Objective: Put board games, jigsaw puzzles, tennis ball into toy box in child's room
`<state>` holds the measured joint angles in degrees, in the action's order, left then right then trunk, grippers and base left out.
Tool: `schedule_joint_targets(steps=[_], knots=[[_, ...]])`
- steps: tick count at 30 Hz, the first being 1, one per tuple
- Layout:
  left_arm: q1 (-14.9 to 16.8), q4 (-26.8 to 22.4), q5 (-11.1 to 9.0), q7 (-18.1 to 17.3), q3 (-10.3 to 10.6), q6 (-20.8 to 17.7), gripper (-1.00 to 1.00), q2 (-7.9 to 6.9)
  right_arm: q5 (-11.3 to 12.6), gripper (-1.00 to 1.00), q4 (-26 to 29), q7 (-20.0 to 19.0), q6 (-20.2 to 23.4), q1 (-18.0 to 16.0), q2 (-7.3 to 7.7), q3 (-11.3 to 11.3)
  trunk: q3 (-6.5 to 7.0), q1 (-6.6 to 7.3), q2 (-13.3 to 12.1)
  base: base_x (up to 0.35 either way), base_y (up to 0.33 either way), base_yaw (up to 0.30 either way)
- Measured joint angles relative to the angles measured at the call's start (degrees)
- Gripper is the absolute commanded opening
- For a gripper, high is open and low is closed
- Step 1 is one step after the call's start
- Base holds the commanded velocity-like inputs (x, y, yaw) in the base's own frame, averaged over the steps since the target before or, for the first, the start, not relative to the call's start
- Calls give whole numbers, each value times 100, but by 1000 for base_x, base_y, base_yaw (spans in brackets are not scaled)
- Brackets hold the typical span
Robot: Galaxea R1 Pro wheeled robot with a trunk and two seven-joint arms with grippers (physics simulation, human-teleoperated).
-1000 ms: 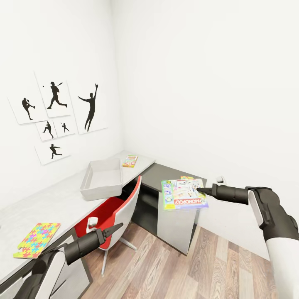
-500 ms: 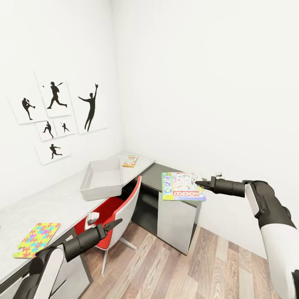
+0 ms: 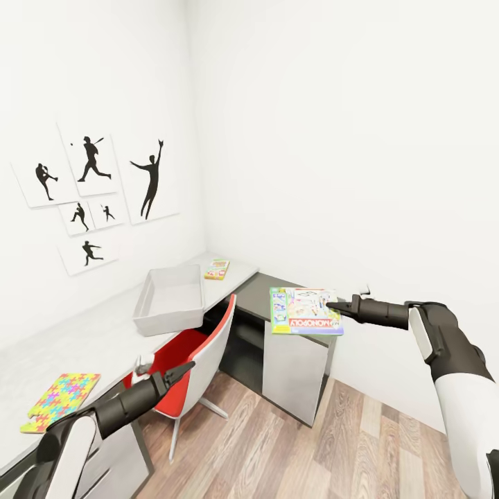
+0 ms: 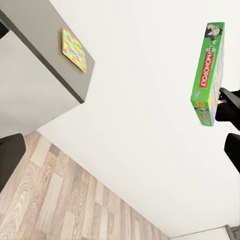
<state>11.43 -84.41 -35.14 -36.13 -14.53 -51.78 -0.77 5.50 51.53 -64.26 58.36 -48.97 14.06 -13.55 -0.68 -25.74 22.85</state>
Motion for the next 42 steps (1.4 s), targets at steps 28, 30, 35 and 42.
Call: schedule_joint_targets(steps=[28,30,35,42], knots=[[-48,43,-39,26,-47,-10,100,-11,-27,-100,41,4,-28,47,-9,7,0,-1,-1,183,0,114],[-48,40,-45,20,-46,-11,100,-11,-28,-100,40,4,-29,45,-8,7,0,-1,-1,14,0,277],[-49,37,-45,7,-50,-19,100,-13,-22,-100,40,6,-28,45,-4,7,0,-1,-1,7,0,281],[-67,32,-41,11,-81,-41,100,-46,-19,-100,40,6,-28,42,-2,7,0,-1,-1,2,0,285]])
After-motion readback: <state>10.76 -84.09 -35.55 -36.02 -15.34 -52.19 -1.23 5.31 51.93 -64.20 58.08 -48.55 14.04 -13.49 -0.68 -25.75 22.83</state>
